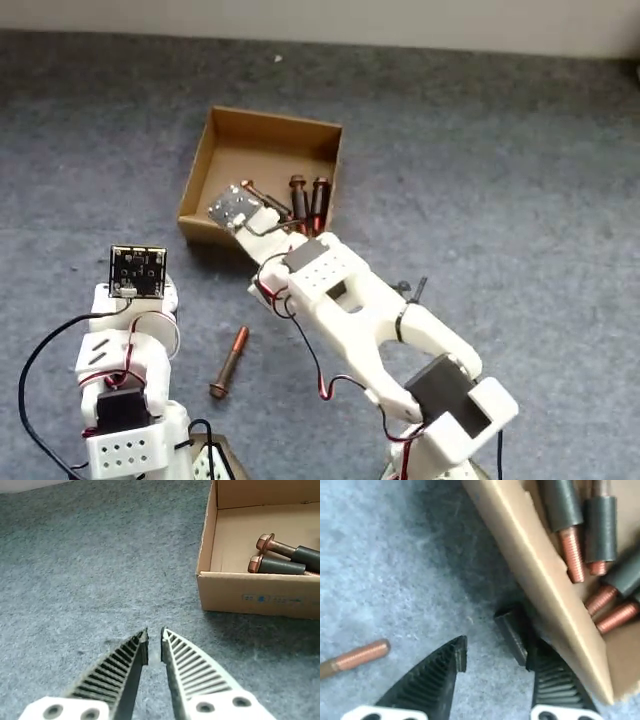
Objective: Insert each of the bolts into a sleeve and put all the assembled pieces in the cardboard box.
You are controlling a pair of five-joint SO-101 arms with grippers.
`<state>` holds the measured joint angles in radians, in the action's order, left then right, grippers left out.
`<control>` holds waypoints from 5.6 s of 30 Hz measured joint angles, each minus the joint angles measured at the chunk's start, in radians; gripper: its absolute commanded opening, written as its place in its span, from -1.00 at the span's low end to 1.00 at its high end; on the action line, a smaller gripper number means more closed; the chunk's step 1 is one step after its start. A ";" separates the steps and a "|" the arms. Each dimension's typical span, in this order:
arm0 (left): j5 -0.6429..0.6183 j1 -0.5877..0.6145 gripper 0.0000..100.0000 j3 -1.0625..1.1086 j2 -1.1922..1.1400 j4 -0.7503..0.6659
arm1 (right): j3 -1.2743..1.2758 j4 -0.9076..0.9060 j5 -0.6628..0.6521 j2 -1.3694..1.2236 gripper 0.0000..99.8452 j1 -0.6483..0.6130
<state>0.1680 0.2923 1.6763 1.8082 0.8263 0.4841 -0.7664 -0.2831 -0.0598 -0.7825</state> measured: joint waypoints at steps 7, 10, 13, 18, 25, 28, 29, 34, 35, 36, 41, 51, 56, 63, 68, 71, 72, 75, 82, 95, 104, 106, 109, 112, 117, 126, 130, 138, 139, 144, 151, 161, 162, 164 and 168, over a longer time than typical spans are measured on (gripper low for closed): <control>0.000 0.000 -0.87 0.000 0.000 0.000 | -0.086 -0.006 -0.037 -0.130 -0.81 0.020; 0.000 0.000 -0.87 0.000 0.000 0.000 | -0.098 -0.006 -0.038 -0.170 -0.94 0.023; 0.000 0.000 -0.87 0.000 0.000 0.002 | -0.106 0.002 -0.038 -0.180 -0.95 0.028; 0.000 0.000 -0.87 0.000 0.000 0.003 | -0.107 0.002 -0.038 -0.183 -0.99 0.034; 0.000 0.000 -0.87 0.000 0.000 0.005 | -0.106 -0.044 -0.038 -0.157 -0.99 0.034; 0.000 0.000 -0.87 0.000 0.000 0.005 | -0.101 -0.157 -0.040 -0.101 -0.98 0.029; 0.000 0.000 -0.87 0.000 0.000 0.005 | -0.101 -0.189 -0.040 -0.084 -0.98 0.029; 0.000 0.000 -0.87 0.000 0.000 0.006 | -0.101 -0.275 -0.040 -0.058 -0.87 0.023; 0.000 0.000 -0.87 0.000 0.000 0.006 | -0.101 -0.279 -0.028 -0.058 -0.82 0.017; 0.000 0.000 -0.87 0.000 0.000 0.006 | -0.101 -0.281 -0.003 -0.058 -0.78 0.011; 0.000 0.000 -0.87 0.000 0.000 0.006 | -0.103 -0.284 0.100 -0.081 -0.74 -0.018; 0.000 0.000 -0.87 0.000 0.000 0.006 | -0.110 -0.282 0.107 -0.150 -0.80 -0.026; 0.000 0.000 -0.87 0.000 0.000 0.006 | -0.112 -0.236 0.107 -0.157 -0.91 -0.021; 0.000 0.000 -0.87 0.000 0.000 0.006 | -0.112 -0.227 0.107 -0.160 -0.99 -0.020; 0.000 0.000 -0.87 0.000 0.000 0.006 | -0.109 -0.267 0.109 -0.115 -0.99 -0.020; 0.000 0.000 -0.87 0.000 0.000 0.006 | -0.103 -0.304 0.110 0.008 -0.99 -0.014; 0.000 0.000 -0.87 0.000 0.000 0.006 | -0.095 -0.316 0.110 0.060 -0.99 -0.003; 0.000 0.000 -0.87 0.000 0.000 0.006 | -0.021 -0.318 0.117 0.219 -0.99 0.037; 0.000 0.000 -0.87 0.000 0.000 0.006 | 0.210 -0.218 0.333 0.457 -0.99 0.140; 0.124 -0.051 -0.87 -0.015 0.000 0.086 | 0.422 0.074 0.660 0.624 -0.99 0.537; 0.238 -0.164 -0.86 -0.222 0.000 0.281 | 0.500 0.235 0.690 0.624 -0.99 0.626; 0.238 -0.203 -0.86 -0.261 -0.006 0.324 | 0.500 0.241 0.690 0.624 -0.99 0.632; 0.238 -0.265 -0.86 -0.310 -0.094 0.371 | 0.500 0.242 0.690 0.624 -0.99 0.632; 0.238 -0.328 -0.70 -0.345 -0.242 0.377 | 0.500 0.245 0.690 0.624 -0.99 0.632; 0.238 -0.425 -0.55 -0.417 -0.571 0.377 | 0.500 0.245 0.690 0.624 -0.99 0.632; 0.206 -0.440 -0.59 -0.535 -1.125 0.305 | 0.500 0.245 0.690 0.624 -0.99 0.632; 0.201 -0.440 -0.73 -0.594 -1.324 0.238 | 0.500 0.245 0.690 0.624 -0.99 0.632; 0.143 -0.446 -0.79 -0.743 -1.580 0.209 | 0.500 0.245 0.690 0.624 -0.99 0.632; 0.104 -0.446 -0.78 -0.758 -1.599 0.210 | 0.500 0.245 0.690 0.624 -0.99 0.632; -0.006 -0.334 -0.78 -0.833 -1.636 0.207 | 0.500 0.245 0.690 0.624 -0.99 0.632; -0.025 -0.074 -0.78 -0.941 -1.636 0.201 | 0.500 0.245 0.690 0.624 -0.99 0.632; 0.137 0.075 -0.78 -0.999 -1.636 0.203 | 0.500 0.245 0.690 0.624 -0.99 0.632; 0.195 0.072 -0.78 -0.999 -1.636 0.213 | 0.500 0.245 0.690 0.624 -0.99 0.632; 0.330 0.060 -0.78 -0.999 -1.636 0.252 | 0.500 0.245 0.690 0.624 -0.99 0.632; 0.654 0.035 -0.78 -0.999 -1.636 0.338 | 0.500 0.245 0.690 0.624 -0.99 0.632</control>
<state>0.8216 0.3276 0.6774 0.1726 1.1638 0.9843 -0.5209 0.4074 0.5646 -0.1504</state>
